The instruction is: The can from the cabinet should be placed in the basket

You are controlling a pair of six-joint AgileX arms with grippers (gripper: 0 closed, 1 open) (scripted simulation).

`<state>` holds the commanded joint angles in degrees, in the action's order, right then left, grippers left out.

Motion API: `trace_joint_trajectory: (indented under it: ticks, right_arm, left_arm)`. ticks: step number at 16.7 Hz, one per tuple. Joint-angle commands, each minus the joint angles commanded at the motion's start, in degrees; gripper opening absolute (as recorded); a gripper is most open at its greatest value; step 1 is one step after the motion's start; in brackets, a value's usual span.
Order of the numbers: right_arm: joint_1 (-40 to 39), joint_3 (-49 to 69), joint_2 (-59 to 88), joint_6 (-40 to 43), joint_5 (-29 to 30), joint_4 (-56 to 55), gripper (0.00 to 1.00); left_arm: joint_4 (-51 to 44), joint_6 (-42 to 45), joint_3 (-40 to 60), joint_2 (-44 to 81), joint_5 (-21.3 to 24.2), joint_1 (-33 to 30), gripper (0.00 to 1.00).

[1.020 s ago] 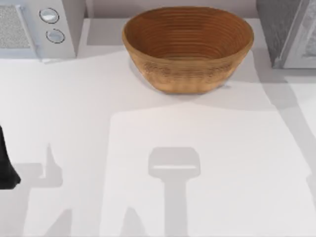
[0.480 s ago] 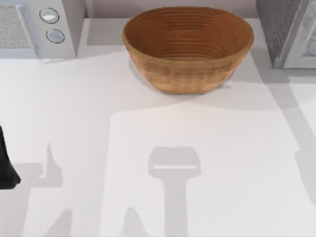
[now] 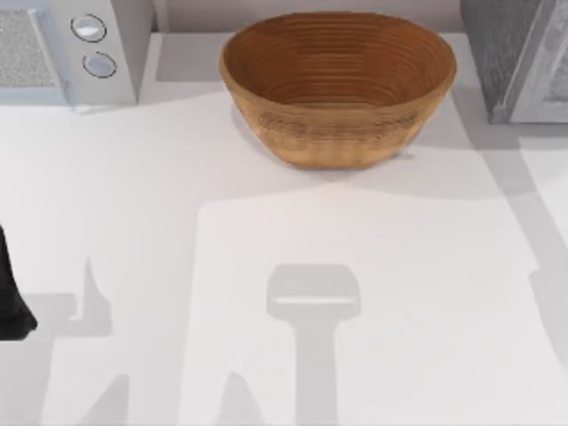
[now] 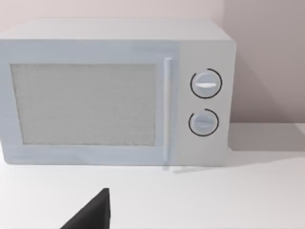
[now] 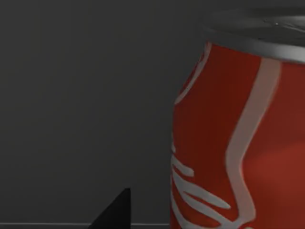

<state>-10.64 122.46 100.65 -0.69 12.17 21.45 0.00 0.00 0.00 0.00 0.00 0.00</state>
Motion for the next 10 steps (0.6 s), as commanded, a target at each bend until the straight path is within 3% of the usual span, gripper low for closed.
trace_joint_trajectory:
  ticks: [9,10]
  right_arm:
    - [0.0,0.0,0.0,0.0,0.0,0.0,0.02]
    - [0.0,0.0,0.0,0.0,0.0,0.0,0.0]
  left_arm:
    - [0.0,0.0,0.0,0.0,0.0,0.0,1.0]
    - [0.0,0.0,0.0,0.0,0.0,0.0,1.0]
